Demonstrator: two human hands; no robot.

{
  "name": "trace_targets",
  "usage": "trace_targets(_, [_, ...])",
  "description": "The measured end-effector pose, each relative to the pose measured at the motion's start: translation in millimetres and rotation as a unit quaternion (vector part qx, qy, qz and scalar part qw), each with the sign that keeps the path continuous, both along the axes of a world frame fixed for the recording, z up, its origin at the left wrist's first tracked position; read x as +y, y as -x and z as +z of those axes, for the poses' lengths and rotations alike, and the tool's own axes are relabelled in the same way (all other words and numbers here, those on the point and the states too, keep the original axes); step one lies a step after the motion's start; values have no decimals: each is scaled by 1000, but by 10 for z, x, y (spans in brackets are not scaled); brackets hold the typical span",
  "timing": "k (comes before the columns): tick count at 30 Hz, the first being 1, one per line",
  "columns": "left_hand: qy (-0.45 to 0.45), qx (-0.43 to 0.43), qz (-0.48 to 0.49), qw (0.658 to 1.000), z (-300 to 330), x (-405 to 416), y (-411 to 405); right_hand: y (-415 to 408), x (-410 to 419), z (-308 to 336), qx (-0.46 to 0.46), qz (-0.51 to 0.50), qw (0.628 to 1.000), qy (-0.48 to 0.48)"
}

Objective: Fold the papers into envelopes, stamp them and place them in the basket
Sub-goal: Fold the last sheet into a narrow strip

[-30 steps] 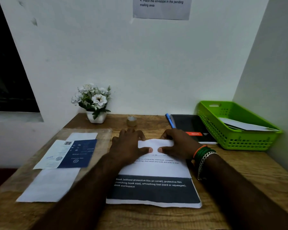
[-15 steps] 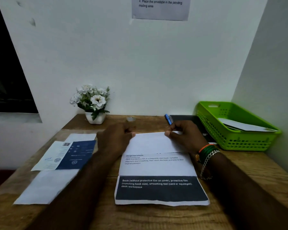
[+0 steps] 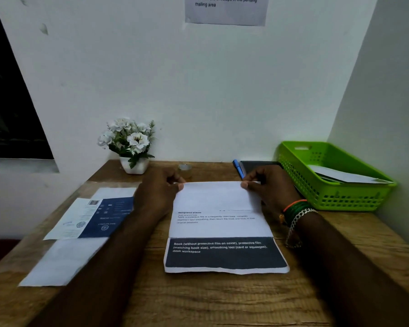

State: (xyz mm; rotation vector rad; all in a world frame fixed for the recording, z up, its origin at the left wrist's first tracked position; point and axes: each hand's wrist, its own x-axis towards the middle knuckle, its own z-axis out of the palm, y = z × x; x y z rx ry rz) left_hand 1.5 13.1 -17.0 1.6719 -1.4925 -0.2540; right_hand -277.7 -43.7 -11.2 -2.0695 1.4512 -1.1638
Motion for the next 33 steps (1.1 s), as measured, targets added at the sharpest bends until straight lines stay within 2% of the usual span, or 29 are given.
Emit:
trace_targets(6, [27,22,6,999,98,37,-15,78,101,141,8,5,1000,-8])
trace_targets(10, [21,34,-3,999,154,135,39,107,176,225,75,18,996,49])
trace_targets(14, [29,33,-39,998,185,188,120,97,315,336,94,48,992,73])
trace_targets(17, [25,-3,-71,997,165,179,135,79,366,379,123,94,986,56])
trace_targets(20, [-26,-42,-114,992,127,147,133,63,329,331,178,138,974,4])
trace_targets(23, [-106,-120,-142,977,50,129,157,74,262,255,241,150,957,-54])
trace_targets(26, [-104,-154,-150,971,-3,97,152,55,262,204,287,141,944,-81])
trace_targets(33, [-76,-134,-206,966,-66,69,203,-220,379,121,237,161,958,-26])
